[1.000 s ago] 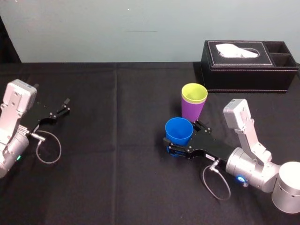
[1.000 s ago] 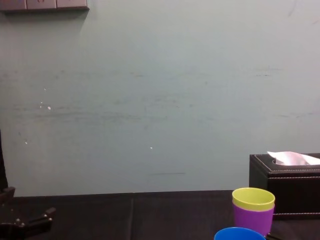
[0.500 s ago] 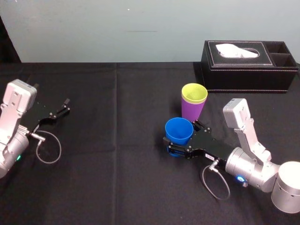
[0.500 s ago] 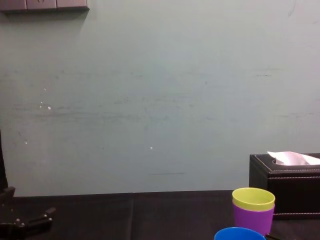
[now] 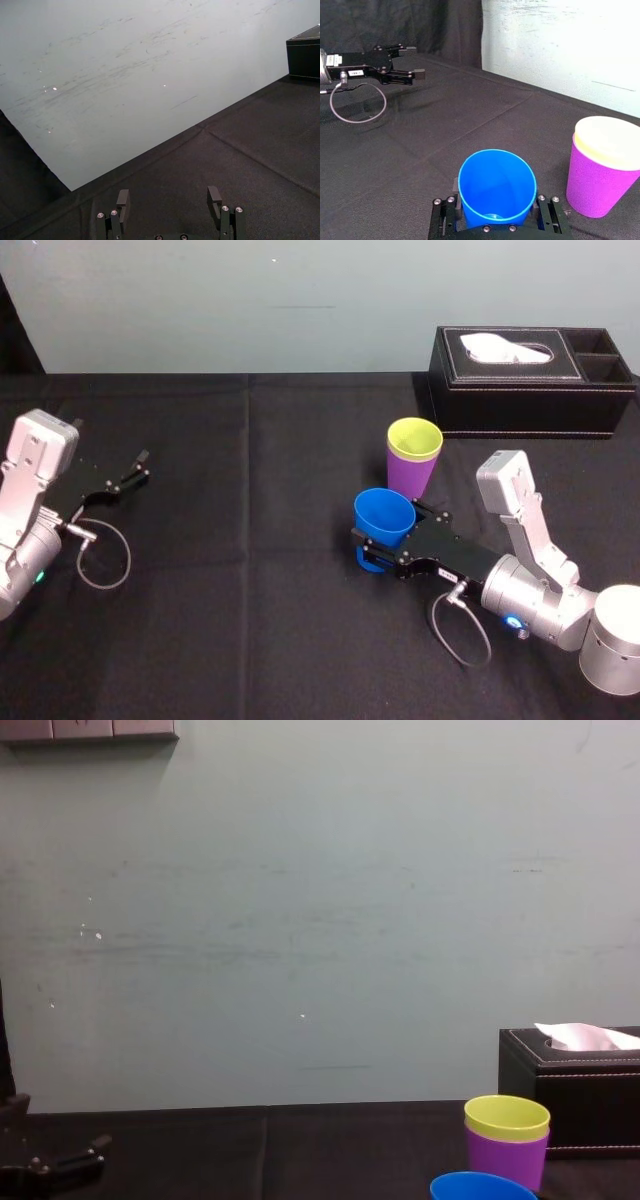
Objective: Stack the three plastic cups sequentially using one hand.
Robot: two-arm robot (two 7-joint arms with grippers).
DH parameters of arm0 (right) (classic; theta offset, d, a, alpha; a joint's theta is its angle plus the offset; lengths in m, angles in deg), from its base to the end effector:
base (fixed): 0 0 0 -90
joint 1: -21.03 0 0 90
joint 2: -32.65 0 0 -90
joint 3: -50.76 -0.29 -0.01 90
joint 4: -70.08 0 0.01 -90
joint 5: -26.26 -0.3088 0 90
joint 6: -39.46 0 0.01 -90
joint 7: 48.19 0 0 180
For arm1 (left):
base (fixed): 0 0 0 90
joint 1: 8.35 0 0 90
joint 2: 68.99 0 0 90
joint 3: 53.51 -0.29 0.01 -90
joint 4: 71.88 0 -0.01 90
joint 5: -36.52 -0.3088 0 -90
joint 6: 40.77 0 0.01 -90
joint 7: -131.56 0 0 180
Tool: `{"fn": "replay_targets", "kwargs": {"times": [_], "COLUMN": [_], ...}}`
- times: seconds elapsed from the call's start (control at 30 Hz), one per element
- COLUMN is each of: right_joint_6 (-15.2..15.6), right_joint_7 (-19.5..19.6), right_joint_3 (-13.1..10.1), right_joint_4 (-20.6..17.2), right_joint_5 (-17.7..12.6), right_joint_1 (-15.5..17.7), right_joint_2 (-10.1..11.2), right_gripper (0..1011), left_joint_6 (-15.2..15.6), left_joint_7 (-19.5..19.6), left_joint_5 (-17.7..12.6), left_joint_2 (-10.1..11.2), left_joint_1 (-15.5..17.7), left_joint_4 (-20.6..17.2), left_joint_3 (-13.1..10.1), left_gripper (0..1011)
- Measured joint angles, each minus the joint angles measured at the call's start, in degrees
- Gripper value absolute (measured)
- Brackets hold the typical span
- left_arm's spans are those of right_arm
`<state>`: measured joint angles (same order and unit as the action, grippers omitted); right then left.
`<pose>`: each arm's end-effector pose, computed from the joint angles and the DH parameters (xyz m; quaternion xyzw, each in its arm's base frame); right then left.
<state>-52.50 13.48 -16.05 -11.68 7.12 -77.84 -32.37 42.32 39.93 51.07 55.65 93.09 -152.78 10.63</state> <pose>0.3510 -0.0302 -0.3165 -0.0878 0.0033 -0.3711 0.9244 0.3581 0.0827 -0.3022 0.1413 -0.1325 0.5800 0.7912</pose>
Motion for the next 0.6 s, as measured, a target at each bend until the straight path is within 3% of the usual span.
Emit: {"fn": "replay_targets", "kwargs": {"times": [0.27,0.6], "right_joint_6": [-0.94,1.10], "right_joint_7": [-0.02,-0.14], "right_joint_3": [-0.47,-1.77], "right_joint_4": [-2.62,-8.05], "right_joint_5": [0.07,-0.70], "right_joint_1": [1.00,-0.04], "right_joint_2": [1.03,2.72], "right_gripper": [729,729], "left_joint_6": [0.00,0.00], "left_joint_7": [0.00,0.00], "left_joint_5": [0.00,0.00], "left_joint_2": [0.00,0.00], "left_joint_1": [0.00,0.00], "left_joint_4": [0.00,0.00], "left_joint_3": [0.00,0.00], "left_gripper": [1011,1011]}}
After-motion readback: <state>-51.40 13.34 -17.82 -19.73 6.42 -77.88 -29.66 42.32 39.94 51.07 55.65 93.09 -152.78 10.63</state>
